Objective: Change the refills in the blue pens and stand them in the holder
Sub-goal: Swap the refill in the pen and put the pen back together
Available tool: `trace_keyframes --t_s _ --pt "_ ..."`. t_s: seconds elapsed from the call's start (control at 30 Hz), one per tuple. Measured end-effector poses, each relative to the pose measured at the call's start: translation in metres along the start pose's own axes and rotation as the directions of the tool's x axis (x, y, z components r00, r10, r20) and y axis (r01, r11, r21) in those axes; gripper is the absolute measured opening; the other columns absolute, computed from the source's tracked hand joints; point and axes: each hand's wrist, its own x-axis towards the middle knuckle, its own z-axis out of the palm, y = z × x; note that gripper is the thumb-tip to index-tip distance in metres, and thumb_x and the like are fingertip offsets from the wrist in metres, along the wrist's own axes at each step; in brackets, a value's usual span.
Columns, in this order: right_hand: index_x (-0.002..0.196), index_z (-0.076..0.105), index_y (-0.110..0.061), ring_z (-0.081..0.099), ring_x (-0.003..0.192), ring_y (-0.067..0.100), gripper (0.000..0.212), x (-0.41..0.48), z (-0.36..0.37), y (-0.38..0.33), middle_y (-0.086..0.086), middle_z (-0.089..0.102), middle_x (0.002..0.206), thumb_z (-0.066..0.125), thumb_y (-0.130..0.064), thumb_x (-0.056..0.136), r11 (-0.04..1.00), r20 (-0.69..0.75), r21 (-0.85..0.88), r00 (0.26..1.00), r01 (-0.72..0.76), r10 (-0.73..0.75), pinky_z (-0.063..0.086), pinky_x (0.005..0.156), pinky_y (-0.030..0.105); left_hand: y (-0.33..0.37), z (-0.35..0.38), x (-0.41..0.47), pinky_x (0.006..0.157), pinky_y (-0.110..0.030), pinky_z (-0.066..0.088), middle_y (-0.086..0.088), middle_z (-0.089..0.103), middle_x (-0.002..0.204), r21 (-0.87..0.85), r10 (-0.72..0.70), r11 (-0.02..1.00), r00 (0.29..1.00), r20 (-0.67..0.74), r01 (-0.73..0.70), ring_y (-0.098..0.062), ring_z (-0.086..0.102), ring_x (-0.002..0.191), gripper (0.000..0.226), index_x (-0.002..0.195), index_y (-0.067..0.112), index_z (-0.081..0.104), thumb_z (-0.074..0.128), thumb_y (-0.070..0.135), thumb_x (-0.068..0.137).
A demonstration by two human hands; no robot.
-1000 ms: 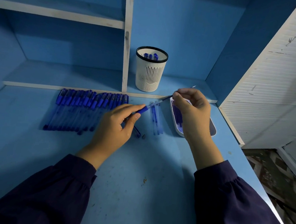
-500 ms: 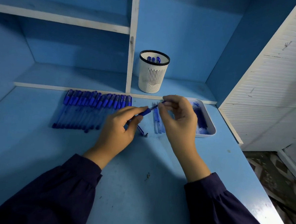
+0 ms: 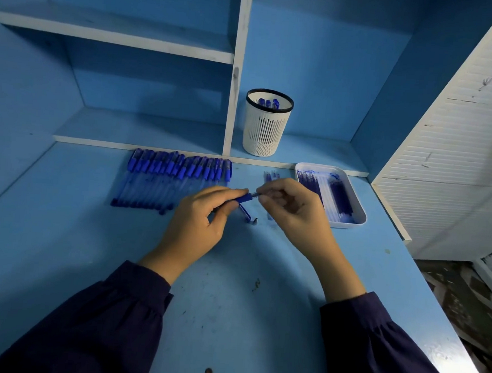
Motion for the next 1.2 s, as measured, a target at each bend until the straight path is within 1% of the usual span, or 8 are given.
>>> trace_keyframes --t_s 0.13,0.23,0.33,0.47,0.57,0.67,0.83,1.2 --pt "0.1 0.069 -0.018 0.063 0.08 0.008 0.021 -0.002 -0.005 0.002 0.0 0.069 0.088 0.063 0.0 0.09 0.986 -0.037 0.105 0.99 -0.13 0.134 0.049 0.069 0.017 -0.001 -0.005 -0.002 0.082 -0.015 0.052 0.003 0.07 0.107 -0.009 -0.036 0.999 0.999 -0.02 0.036 -0.005 0.065 0.093 0.026 0.12 0.009 0.069 0.062 0.006 0.095" --pt "0.099 0.072 -0.012 0.061 0.071 0.008 0.015 -0.004 -0.008 0.015 -0.007 0.066 0.08 0.068 -0.005 0.087 0.973 0.011 -0.2 0.993 -0.114 0.119 0.049 0.07 0.017 -0.004 -0.008 -0.003 0.086 -0.014 0.051 0.005 0.068 0.112 0.007 -0.067 0.998 0.997 -0.037 0.068 -0.004 0.064 0.1 0.027 0.122 0.01 0.068 0.062 0.008 0.096" --pt "0.099 0.072 -0.011 0.062 0.076 0.013 0.017 -0.007 -0.004 0.024 0.0 0.065 0.085 0.07 -0.005 0.083 0.89 0.128 -0.455 0.991 0.028 0.034 0.051 0.075 0.018 -0.007 -0.008 -0.003 0.086 -0.016 0.052 0.003 0.069 0.113 0.014 -0.075 0.997 0.996 -0.044 0.075 -0.004 0.065 0.1 0.027 0.122 0.009 0.068 0.061 0.009 0.096" --pt "0.09 0.07 -0.011 0.056 0.071 0.017 0.015 -0.006 -0.001 0.029 0.005 0.062 0.083 0.062 0.001 0.084 0.836 0.186 -0.539 0.983 0.1 0.002 0.048 0.069 0.025 -0.008 -0.006 -0.003 0.085 -0.016 0.053 0.003 0.069 0.112 0.01 -0.072 0.997 0.996 -0.052 0.073 -0.004 0.064 0.099 0.027 0.122 0.008 0.068 0.061 0.009 0.096" --pt "0.089 0.069 -0.014 0.059 0.075 0.015 0.016 -0.005 -0.002 0.026 -0.002 0.065 0.081 0.061 0.0 0.086 0.874 0.13 -0.483 0.991 0.049 0.016 0.05 0.071 0.026 -0.008 -0.006 -0.004 0.086 -0.016 0.052 0.003 0.07 0.112 0.015 -0.078 0.997 0.996 -0.04 0.079 -0.005 0.064 0.1 0.027 0.122 0.009 0.069 0.061 0.01 0.096" --pt "0.088 0.066 -0.015 0.061 0.073 0.009 0.017 -0.004 0.001 0.015 -0.012 0.066 0.075 0.061 0.001 0.089 0.977 -0.056 -0.199 0.996 -0.075 0.065 0.049 0.07 0.019 -0.007 -0.007 -0.003 0.088 -0.014 0.051 0.002 0.07 0.114 0.023 -0.076 0.997 0.997 -0.026 0.077 -0.005 0.064 0.102 0.027 0.122 0.009 0.068 0.061 0.009 0.096" --pt "0.092 0.066 -0.007 0.064 0.078 0.016 0.017 -0.002 0.004 0.005 0.003 0.069 0.084 0.056 0.006 0.09 0.995 -0.234 0.092 0.97 -0.042 0.063 0.048 0.071 0.019 -0.006 -0.006 -0.003 0.086 -0.012 0.05 0.004 0.069 0.111 0.016 -0.066 0.998 0.998 -0.011 0.067 -0.003 0.064 0.099 0.026 0.121 0.008 0.068 0.061 0.008 0.096" --pt "0.094 0.068 -0.003 0.068 0.08 0.012 0.01 -0.004 0.008 0.005 0.006 0.071 0.086 0.064 0.004 0.088 0.998 -0.066 0.049 0.997 -0.04 0.043 0.048 0.072 0.016 -0.003 -0.005 -0.004 0.079 -0.013 0.052 0.007 0.068 0.105 0.019 -0.031 0.999 0.999 0.01 0.031 -0.006 0.064 0.091 0.027 0.118 0.008 0.07 0.063 0.002 0.094"
